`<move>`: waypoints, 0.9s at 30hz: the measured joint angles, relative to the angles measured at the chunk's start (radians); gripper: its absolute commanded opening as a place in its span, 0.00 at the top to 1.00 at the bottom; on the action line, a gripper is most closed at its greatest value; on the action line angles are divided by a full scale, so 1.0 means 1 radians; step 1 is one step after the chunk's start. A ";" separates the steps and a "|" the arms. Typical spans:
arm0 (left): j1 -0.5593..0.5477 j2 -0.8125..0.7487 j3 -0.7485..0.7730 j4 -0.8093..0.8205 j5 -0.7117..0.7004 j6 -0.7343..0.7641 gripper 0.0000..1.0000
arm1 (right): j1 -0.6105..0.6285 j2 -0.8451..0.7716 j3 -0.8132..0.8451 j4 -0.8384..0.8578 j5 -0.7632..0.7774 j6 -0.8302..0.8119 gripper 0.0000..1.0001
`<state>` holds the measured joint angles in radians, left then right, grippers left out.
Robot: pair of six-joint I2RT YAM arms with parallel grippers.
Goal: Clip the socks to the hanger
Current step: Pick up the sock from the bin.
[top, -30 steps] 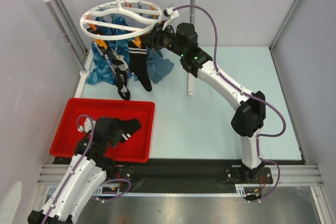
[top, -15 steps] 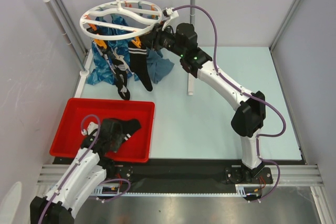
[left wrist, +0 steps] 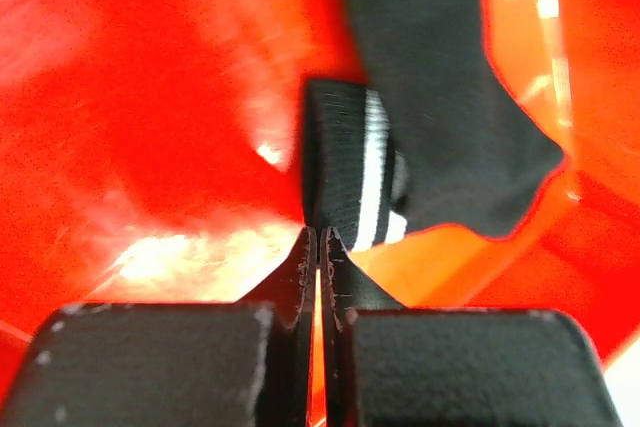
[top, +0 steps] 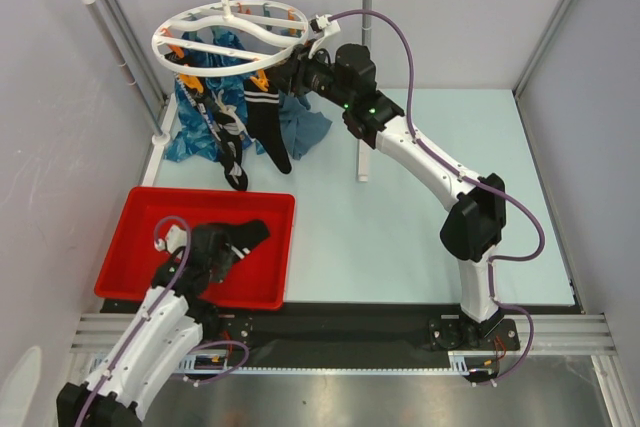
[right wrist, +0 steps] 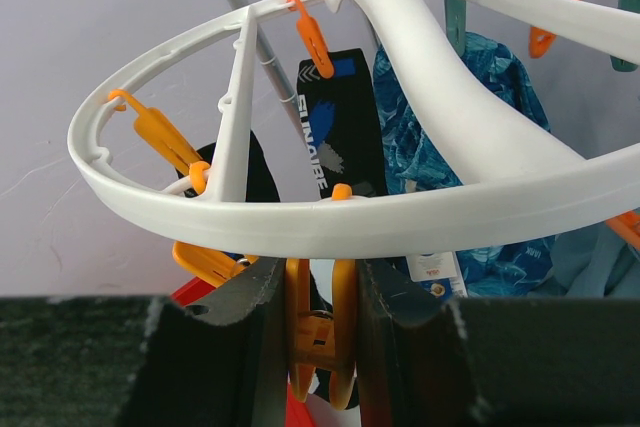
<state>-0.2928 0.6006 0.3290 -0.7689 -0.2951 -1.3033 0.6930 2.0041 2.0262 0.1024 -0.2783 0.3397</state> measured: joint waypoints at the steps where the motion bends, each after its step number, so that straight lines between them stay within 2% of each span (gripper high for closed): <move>1: 0.000 -0.016 0.000 0.007 0.000 0.026 1.00 | 0.000 0.000 0.000 0.000 0.000 0.000 1.00; 6: 0.000 -0.111 0.054 0.026 0.014 0.201 1.00 | 0.001 0.000 0.000 0.000 0.000 0.000 1.00; 11: 0.000 -0.213 0.194 0.095 0.084 0.401 1.00 | 0.002 0.000 0.000 0.000 0.000 0.000 1.00; 13: 0.000 -0.206 0.270 0.132 0.127 0.474 1.00 | 0.002 0.000 0.000 0.000 0.000 0.000 1.00; 18: 0.000 -0.059 0.430 0.236 0.302 0.641 1.00 | 0.002 0.000 0.000 0.000 0.000 0.000 1.00; 23: -0.001 0.187 0.595 0.319 0.517 0.798 1.00 | 0.002 0.000 0.000 0.000 0.000 0.000 1.00; 27: -0.001 0.324 0.700 0.390 0.682 0.881 1.00 | 0.002 0.000 0.000 0.000 0.000 0.000 1.00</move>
<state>-0.2935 0.9245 1.0286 -0.3790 0.3866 -0.4221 0.6945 2.0041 2.0262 0.1020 -0.2787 0.3393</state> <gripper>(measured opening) 0.006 0.295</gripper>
